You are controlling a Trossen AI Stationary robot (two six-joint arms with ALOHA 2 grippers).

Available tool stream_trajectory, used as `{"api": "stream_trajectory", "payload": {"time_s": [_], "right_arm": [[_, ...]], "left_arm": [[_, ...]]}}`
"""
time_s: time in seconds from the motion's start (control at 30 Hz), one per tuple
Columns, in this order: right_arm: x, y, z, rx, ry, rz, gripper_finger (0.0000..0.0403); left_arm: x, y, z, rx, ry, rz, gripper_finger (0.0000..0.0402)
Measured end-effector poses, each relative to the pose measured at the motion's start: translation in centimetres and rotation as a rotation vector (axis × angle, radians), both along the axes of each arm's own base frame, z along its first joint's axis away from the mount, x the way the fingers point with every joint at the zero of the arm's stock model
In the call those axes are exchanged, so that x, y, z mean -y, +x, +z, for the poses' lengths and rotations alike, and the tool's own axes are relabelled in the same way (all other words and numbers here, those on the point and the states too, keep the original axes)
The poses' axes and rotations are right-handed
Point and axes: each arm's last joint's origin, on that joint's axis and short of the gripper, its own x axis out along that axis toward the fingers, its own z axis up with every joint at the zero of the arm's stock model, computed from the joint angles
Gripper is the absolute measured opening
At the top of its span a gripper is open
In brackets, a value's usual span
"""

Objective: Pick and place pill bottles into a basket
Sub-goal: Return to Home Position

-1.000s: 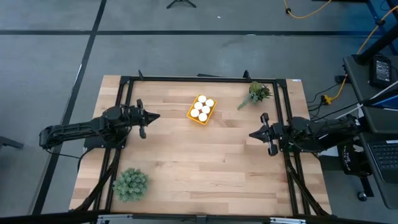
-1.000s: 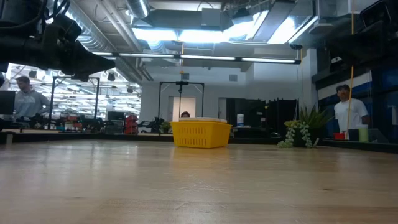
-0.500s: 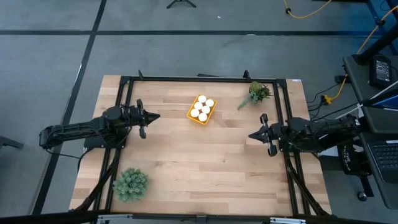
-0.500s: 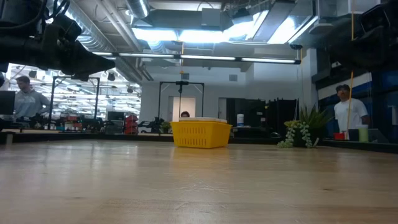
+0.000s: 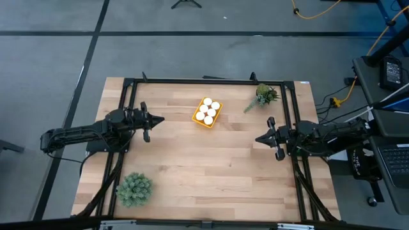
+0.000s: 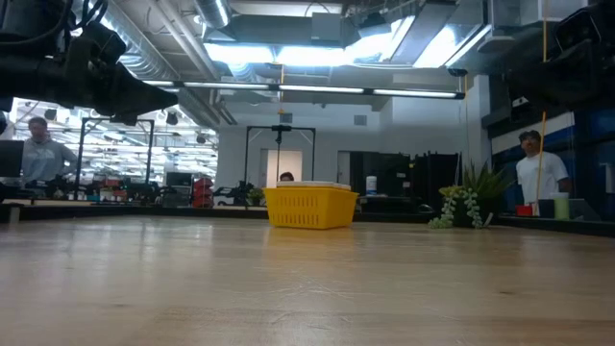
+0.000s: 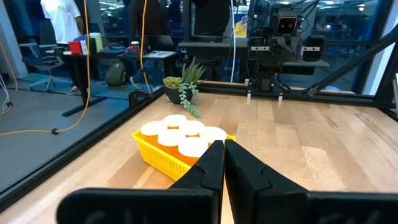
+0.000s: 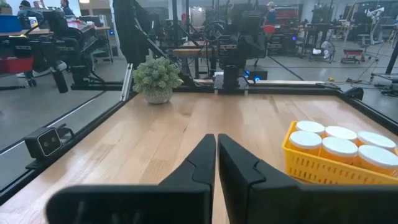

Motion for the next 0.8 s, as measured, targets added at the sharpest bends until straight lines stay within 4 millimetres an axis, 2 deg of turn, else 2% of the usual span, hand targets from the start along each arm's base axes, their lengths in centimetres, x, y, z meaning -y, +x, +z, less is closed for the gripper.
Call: {"api": "stream_trajectory", "payload": {"time_s": [0.8], "right_arm": [[0.00,0.00,0.00,0.001,-0.008,0.000,0.0023]], "left_arm": [[0.00,0.00,0.01,0.000,0.000,0.000,0.0012]]}}
